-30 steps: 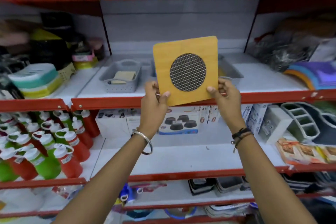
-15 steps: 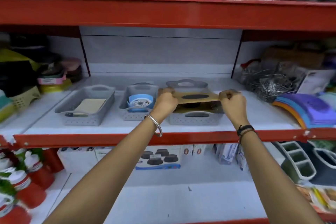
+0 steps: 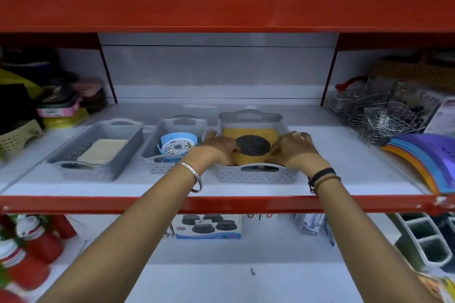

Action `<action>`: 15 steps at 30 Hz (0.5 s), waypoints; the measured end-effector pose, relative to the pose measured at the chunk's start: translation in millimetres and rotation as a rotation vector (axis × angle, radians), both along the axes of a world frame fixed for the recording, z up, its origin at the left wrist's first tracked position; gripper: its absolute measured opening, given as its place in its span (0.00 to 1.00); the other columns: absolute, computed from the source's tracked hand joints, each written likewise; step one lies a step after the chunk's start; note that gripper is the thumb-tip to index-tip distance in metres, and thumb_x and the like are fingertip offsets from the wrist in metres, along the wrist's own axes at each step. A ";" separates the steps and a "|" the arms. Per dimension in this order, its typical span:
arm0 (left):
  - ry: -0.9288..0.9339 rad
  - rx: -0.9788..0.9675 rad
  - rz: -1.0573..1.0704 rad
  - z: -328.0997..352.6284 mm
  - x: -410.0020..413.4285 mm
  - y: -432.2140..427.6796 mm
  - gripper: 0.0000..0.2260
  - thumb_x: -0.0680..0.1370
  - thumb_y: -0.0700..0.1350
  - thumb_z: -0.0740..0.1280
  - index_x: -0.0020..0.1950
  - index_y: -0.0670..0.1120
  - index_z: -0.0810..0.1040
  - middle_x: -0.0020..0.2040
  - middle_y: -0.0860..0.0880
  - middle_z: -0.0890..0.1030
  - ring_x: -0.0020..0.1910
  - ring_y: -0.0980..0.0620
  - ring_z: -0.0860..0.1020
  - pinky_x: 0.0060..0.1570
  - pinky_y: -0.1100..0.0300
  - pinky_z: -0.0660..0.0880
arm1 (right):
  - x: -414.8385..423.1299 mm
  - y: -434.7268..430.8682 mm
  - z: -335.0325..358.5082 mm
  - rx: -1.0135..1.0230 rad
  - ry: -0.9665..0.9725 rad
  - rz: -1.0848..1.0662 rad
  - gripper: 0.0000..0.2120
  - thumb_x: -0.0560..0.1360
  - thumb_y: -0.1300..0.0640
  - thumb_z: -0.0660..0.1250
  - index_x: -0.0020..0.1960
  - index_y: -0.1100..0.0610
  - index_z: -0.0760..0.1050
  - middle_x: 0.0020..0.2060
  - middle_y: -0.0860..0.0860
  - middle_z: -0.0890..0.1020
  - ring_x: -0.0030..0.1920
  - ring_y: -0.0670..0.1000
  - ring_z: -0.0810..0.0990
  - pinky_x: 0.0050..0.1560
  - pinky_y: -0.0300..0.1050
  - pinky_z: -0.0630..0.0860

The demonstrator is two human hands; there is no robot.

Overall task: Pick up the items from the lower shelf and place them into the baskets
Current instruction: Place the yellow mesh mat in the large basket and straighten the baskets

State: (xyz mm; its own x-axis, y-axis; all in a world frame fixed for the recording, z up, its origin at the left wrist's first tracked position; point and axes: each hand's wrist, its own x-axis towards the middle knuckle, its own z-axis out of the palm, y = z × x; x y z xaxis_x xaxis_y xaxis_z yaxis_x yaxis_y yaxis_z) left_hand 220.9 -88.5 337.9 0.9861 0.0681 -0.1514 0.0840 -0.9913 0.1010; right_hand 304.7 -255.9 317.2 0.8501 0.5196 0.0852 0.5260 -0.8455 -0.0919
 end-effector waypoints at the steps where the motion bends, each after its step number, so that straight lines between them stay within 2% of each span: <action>1: 0.002 0.015 -0.015 -2.1 2.5 1.0 0.18 0.79 0.44 0.60 0.69 0.52 0.70 0.70 0.44 0.71 0.71 0.40 0.63 0.73 0.48 0.51 | 1.9 -0.7 0.1 0.013 0.072 0.046 0.18 0.70 0.37 0.64 0.50 0.47 0.81 0.58 0.50 0.80 0.62 0.53 0.73 0.74 0.55 0.49; 2: 0.006 0.031 -0.030 -3.8 4.3 1.3 0.19 0.78 0.43 0.60 0.69 0.52 0.69 0.70 0.44 0.71 0.71 0.39 0.63 0.73 0.48 0.51 | 4.3 -0.9 0.4 0.026 0.121 0.081 0.16 0.71 0.39 0.64 0.50 0.49 0.81 0.56 0.50 0.81 0.61 0.52 0.74 0.75 0.55 0.43; 3: 0.007 0.045 -0.041 -5.3 6.2 1.3 0.19 0.78 0.42 0.60 0.69 0.52 0.70 0.70 0.44 0.71 0.71 0.40 0.64 0.73 0.48 0.53 | 6.9 -0.6 0.9 0.034 0.135 0.108 0.14 0.72 0.42 0.64 0.49 0.51 0.80 0.54 0.51 0.81 0.59 0.53 0.75 0.75 0.54 0.43; 4: -0.002 0.057 -0.050 -6.8 8.7 1.8 0.19 0.78 0.41 0.60 0.69 0.51 0.71 0.69 0.44 0.72 0.69 0.40 0.67 0.71 0.49 0.59 | 8.9 0.4 0.6 0.043 0.130 0.125 0.13 0.72 0.46 0.65 0.49 0.54 0.79 0.52 0.53 0.81 0.56 0.54 0.75 0.73 0.51 0.50; 6: -0.056 0.071 -0.067 -10.8 13.6 2.1 0.17 0.77 0.40 0.61 0.66 0.49 0.74 0.65 0.42 0.76 0.63 0.40 0.73 0.63 0.51 0.69 | 11.4 4.5 -1.1 0.056 0.103 0.139 0.13 0.72 0.49 0.66 0.50 0.57 0.76 0.52 0.56 0.81 0.53 0.57 0.75 0.60 0.46 0.65; 8: -0.123 0.071 -0.067 -16.2 17.7 2.7 0.15 0.76 0.40 0.63 0.62 0.46 0.76 0.61 0.40 0.78 0.59 0.40 0.76 0.59 0.51 0.74 | 13.6 7.7 -2.8 0.051 0.075 0.136 0.15 0.70 0.49 0.68 0.52 0.56 0.75 0.52 0.56 0.80 0.52 0.58 0.76 0.49 0.45 0.70; 9: -0.140 0.065 -0.056 -19.3 18.8 3.0 0.14 0.76 0.40 0.63 0.61 0.45 0.77 0.61 0.39 0.78 0.59 0.40 0.76 0.59 0.50 0.75 | 13.8 8.5 -3.8 0.048 0.067 0.136 0.15 0.70 0.49 0.68 0.54 0.55 0.75 0.54 0.56 0.80 0.52 0.58 0.76 0.48 0.45 0.70; 12: -0.149 0.044 -0.038 -22.3 21.8 3.1 0.14 0.75 0.38 0.64 0.61 0.44 0.77 0.61 0.39 0.78 0.58 0.40 0.76 0.59 0.50 0.75 | 15.1 11.3 -5.1 0.022 0.043 0.144 0.20 0.71 0.51 0.69 0.61 0.53 0.74 0.60 0.55 0.78 0.57 0.58 0.77 0.54 0.47 0.73; 15: -0.152 0.006 -0.013 -21.2 21.9 1.7 0.15 0.75 0.41 0.67 0.62 0.43 0.77 0.62 0.40 0.77 0.60 0.41 0.76 0.60 0.51 0.74 | 14.1 12.9 -3.9 0.007 0.068 0.156 0.19 0.71 0.53 0.68 0.61 0.53 0.75 0.61 0.55 0.78 0.57 0.58 0.77 0.57 0.49 0.74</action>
State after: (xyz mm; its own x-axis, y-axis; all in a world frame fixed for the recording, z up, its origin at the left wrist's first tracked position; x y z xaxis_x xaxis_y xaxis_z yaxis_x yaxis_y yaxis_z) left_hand 242.8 -86.9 316.7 0.9984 0.0561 0.0004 0.0558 -0.9929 0.1052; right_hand 318.8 -243.0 313.3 0.7631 0.6454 0.0341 0.6433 -0.7533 -0.1371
